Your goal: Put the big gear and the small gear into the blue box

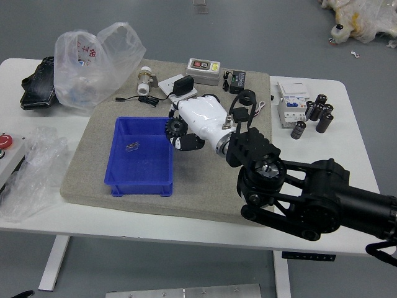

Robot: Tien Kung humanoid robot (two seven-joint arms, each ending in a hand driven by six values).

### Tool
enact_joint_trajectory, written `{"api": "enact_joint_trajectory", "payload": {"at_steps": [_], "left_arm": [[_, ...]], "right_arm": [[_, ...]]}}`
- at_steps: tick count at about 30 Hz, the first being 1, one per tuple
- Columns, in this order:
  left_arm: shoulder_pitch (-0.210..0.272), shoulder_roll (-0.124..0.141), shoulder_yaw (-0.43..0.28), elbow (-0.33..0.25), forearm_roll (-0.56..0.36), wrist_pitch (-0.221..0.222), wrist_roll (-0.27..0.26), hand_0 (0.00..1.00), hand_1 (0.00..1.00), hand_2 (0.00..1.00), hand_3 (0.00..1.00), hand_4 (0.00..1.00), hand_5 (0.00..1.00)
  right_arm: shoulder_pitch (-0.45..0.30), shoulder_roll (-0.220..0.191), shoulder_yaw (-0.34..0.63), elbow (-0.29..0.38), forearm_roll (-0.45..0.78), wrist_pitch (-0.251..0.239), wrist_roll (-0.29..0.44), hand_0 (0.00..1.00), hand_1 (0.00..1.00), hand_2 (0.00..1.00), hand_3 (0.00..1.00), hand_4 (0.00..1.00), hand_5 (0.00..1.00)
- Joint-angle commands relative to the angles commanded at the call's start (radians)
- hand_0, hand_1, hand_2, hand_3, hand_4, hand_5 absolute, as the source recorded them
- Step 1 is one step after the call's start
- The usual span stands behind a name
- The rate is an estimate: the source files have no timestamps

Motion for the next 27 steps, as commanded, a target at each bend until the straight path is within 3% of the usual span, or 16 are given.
{"api": "enact_joint_trajectory", "payload": {"at_steps": [5, 6, 16, 27], "left_arm": [[-0.001, 0.002, -0.005, -0.002, 0.008, -0.003, 0.006, 0.62, 0.592, 0.551, 0.667, 0.701, 0.587], [-0.001, 0.002, -0.007, -0.002, 0.01, -0.003, 0.007, 0.62, 0.592, 0.552, 0.666, 0.7, 0.587], [-0.005, -0.002, -0.017, -0.004, 0.026, -0.007, 0.013, 0.62, 0.592, 0.551, 0.666, 0.699, 0.588], [-0.005, -0.004, -0.01, -0.003, 0.021, -0.009, 0.008, 0.62, 0.592, 0.552, 0.666, 0.7, 0.588]], "right_arm": [[0.055, 0.049, -0.054, -0.04, 0.003, -0.013, 0.02, 0.298, 0.48, 0.467, 0.646, 0.522, 0.107], [0.063, 0.057, -0.067, -0.049, 0.004, -0.016, 0.024, 0.302, 0.495, 0.543, 0.649, 0.512, 0.123], [0.105, 0.127, -0.213, -0.12, 0.023, -0.045, 0.052, 0.298, 0.525, 0.594, 0.652, 0.5, 0.143], [0.109, 0.157, -0.262, -0.165, 0.014, -0.061, 0.054, 0.303, 0.554, 0.628, 0.654, 0.514, 0.163]]}}
